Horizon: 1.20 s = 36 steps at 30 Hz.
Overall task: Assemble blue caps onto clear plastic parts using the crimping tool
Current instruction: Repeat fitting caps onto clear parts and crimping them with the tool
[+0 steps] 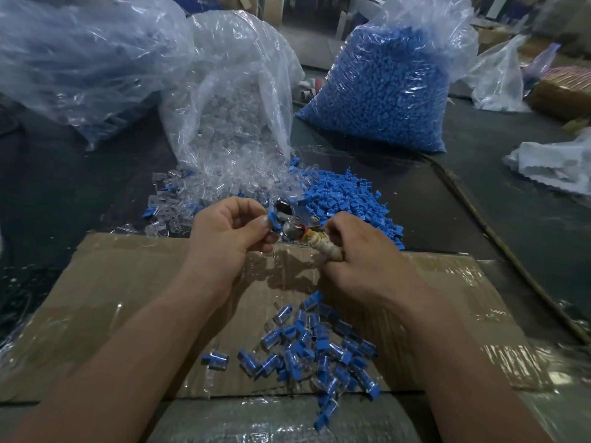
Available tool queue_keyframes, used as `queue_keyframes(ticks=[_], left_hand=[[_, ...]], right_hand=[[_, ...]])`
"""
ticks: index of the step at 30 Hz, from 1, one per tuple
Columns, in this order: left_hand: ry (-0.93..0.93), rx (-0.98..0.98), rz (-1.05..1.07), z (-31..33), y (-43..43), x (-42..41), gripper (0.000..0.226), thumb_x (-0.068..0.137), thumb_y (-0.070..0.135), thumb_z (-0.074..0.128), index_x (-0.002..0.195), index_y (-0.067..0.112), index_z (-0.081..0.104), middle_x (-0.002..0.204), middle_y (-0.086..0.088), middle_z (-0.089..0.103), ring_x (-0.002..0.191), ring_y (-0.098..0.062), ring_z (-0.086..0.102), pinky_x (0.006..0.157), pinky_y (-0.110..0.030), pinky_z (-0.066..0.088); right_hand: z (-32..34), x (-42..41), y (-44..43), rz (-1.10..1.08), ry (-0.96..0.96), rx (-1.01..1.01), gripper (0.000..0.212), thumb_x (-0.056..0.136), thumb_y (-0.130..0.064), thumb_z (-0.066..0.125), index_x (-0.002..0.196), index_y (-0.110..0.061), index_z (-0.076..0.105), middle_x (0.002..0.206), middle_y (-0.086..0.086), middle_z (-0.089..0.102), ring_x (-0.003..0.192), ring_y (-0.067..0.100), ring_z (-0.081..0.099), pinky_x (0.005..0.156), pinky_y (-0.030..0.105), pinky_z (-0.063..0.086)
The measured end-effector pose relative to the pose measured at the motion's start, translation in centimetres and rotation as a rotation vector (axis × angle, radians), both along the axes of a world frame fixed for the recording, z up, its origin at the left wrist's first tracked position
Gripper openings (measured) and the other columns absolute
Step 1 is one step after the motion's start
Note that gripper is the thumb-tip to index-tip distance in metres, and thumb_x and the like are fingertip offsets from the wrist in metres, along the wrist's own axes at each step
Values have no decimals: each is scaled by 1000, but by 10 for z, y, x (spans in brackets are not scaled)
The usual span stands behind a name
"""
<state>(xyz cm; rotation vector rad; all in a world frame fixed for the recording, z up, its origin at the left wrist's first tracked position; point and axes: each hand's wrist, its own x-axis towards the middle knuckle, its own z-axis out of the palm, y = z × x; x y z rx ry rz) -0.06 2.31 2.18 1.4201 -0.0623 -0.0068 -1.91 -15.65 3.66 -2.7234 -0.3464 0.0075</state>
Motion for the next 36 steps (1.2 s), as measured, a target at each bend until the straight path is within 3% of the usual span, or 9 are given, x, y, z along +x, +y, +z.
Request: queue_keyframes(ticks=[8,12,16,21,25,36], left_hand=[[-103,157,64,4,-3,-5,22,82,-7,57,73,13,58,65,-2,63,55,-5,61,55,-16,52],[16,-37,39,4,-6,-6,19,82,-9,54,74,8,58,59,2,63,54,-8,61,53,-17,52],[72,-162,31,4,-10,-8,18,82,-9,53,74,6,57,64,-6,61,53,-9,60,52,-18,52],[62,-214,42,2,-14,-11,15,80,-8,54,75,6,57,62,-2,63,55,-10,62,54,-20,54],[44,-236,60,2,-14,-10,13,80,-6,55,76,7,57,64,-2,63,56,-9,61,52,-18,52],[51,-278,33,1,-14,-11,12,65,9,59,77,6,57,62,-1,65,56,-9,62,52,-18,52]], right_hand=[[2,0,0,4,11,-17,25,79,-32,57,95,-27,38,82,-15,38,73,3,37,60,15,26],[3,-1,2,-6,21,-43,24,82,-33,55,98,-26,39,89,-8,42,81,9,39,64,25,27],[4,-3,5,2,-6,-54,19,85,-31,52,98,-24,39,92,-6,43,83,10,39,67,25,26],[4,-3,5,10,-28,-56,16,85,-29,50,97,-23,41,88,-7,43,81,11,40,62,22,26],[4,-4,4,17,-30,-61,15,85,-27,50,95,-23,41,84,-8,41,78,10,38,61,11,23],[5,-4,5,24,-22,-50,16,85,-30,50,95,-25,38,78,-17,33,70,-3,32,60,11,21]])
